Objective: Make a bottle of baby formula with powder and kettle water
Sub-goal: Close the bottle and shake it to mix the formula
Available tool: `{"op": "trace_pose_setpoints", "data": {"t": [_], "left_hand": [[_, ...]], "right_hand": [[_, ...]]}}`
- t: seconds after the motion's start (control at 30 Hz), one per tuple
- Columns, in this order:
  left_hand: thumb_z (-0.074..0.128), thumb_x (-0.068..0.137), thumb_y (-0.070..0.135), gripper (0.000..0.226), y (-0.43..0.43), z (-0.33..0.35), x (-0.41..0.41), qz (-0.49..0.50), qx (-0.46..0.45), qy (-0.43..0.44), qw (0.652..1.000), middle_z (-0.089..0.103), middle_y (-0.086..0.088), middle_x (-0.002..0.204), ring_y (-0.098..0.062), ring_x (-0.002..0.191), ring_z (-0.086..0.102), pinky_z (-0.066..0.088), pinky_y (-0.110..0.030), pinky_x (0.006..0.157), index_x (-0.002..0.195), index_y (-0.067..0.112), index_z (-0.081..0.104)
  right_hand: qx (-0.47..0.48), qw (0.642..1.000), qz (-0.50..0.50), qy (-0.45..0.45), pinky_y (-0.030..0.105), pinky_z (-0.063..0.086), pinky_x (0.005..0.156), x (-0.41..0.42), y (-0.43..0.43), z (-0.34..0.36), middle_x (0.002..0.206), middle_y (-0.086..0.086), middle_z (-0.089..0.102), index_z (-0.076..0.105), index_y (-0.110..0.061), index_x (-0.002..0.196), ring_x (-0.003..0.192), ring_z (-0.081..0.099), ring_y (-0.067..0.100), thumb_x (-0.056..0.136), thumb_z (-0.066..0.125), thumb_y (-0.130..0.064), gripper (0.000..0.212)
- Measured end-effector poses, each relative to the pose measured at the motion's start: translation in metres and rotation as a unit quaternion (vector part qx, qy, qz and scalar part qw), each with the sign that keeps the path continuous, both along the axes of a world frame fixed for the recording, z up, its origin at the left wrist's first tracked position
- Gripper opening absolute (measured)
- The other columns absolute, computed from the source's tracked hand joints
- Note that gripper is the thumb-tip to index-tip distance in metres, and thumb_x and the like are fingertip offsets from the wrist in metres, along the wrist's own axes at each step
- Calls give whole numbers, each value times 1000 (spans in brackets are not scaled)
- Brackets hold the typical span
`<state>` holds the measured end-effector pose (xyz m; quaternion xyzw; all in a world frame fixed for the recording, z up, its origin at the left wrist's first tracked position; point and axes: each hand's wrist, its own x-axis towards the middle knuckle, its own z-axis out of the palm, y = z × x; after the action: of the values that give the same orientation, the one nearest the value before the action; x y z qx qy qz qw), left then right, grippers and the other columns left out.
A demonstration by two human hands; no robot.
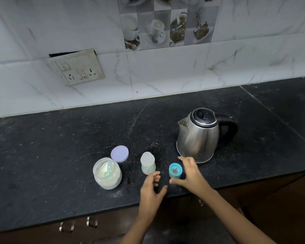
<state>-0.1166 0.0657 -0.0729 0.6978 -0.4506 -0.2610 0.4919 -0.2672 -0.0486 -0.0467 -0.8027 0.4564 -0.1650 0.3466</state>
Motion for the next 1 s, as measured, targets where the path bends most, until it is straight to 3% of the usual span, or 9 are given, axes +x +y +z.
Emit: {"op": "trace_pose_setpoints", "data": {"t": [0.17,0.27,0.4,0.5,0.63,0.77,0.87,1.0], "left_hand": [[82,69,19,72,-21,-2,-7,-66,57,17,996,58,9,123,2,112,53,43,-16,97,133,20,50],[73,67,36,62,-34,0,-10,-80,51,6,995,61,13,121,0,110,57,48,-28,96,126,25,55],[74,72,27,44,-42,-5,-10,-60,40,-4,997,64,17,109,2,102,59,51,-32,89,113,29,59],[74,73,29,51,-44,-12,-9,-53,55,-6,997,63,16,115,2,107,58,50,-32,92,121,28,57],[81,71,26,76,-43,-18,-10,-38,73,-7,997,53,8,136,-6,125,48,40,-28,105,138,20,46],[85,64,29,84,-31,-17,-11,-30,72,-12,997,48,9,137,-10,127,43,36,-27,107,136,22,42],[86,60,35,78,-12,-16,-10,9,34,-15,999,45,12,120,-7,115,44,42,-28,100,122,31,39],[86,63,26,66,-2,-9,6,127,-30,-44,991,43,5,108,-12,100,44,45,-35,91,114,20,44]], "right_hand": [[44,999,-3,-15,26,50,84,8,-1,-4,109,-5,55,59,-28,114,96,57,7,66,84,-31,54],[65,997,1,-51,23,53,81,11,3,0,107,-8,60,61,-32,111,95,60,3,65,84,-26,53],[91,986,-32,-133,27,53,88,14,9,8,105,-11,68,64,-32,107,100,63,2,65,84,-16,49],[94,973,-58,-205,29,51,93,15,10,17,106,-15,68,62,-29,111,106,63,5,70,83,-11,50],[91,957,-61,-268,24,48,96,21,2,40,118,-6,64,51,-18,129,113,60,7,76,77,-2,61],[28,985,-38,-165,15,49,86,36,-17,71,107,-13,63,50,-25,117,101,61,2,69,84,-14,59],[-26,996,77,-48,26,48,90,52,-32,82,111,-7,60,56,-27,116,102,56,8,68,83,-19,55],[-110,957,242,119,31,39,96,82,-45,81,118,-2,54,56,-27,125,109,44,17,72,77,-17,58]]}}
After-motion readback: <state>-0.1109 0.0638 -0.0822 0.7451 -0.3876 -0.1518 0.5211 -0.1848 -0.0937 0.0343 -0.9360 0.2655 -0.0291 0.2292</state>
